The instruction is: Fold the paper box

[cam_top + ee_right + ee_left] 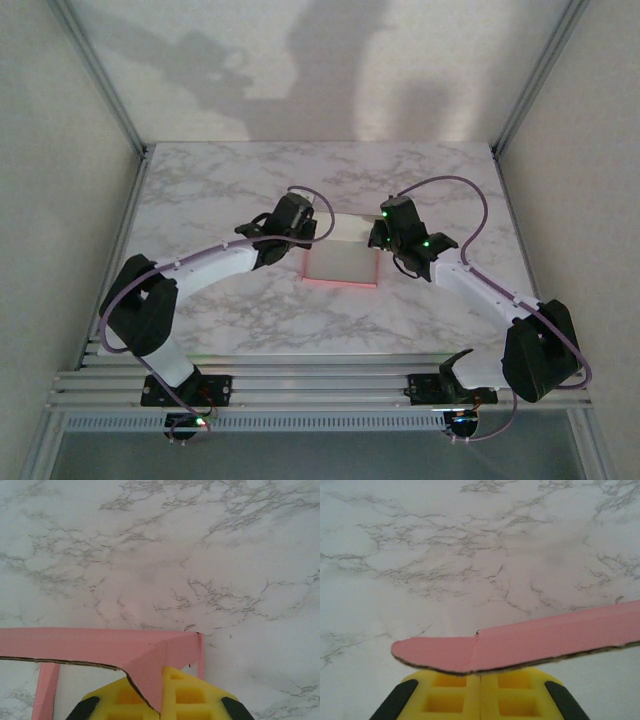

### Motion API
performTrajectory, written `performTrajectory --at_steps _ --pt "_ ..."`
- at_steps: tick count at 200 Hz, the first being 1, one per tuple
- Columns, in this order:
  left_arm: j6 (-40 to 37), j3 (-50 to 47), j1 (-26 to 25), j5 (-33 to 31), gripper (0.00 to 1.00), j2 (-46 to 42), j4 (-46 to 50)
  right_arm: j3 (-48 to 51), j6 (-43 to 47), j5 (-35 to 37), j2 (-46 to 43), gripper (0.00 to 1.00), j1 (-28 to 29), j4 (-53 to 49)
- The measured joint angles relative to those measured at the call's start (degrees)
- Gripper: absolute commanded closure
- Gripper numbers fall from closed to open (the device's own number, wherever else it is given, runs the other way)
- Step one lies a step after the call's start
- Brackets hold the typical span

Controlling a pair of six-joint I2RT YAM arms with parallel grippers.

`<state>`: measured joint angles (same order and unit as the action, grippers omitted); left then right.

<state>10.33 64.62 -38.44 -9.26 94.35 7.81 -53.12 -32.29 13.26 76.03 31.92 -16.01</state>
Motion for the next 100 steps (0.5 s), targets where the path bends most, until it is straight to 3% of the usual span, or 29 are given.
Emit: performTrajectory --at_steps 100 --pt "5.64 2.47 -0.85 -3.26 0.94 2.19 1.29 0.00 -2.82 1.75 0.44 1.00 1.55 0.72"
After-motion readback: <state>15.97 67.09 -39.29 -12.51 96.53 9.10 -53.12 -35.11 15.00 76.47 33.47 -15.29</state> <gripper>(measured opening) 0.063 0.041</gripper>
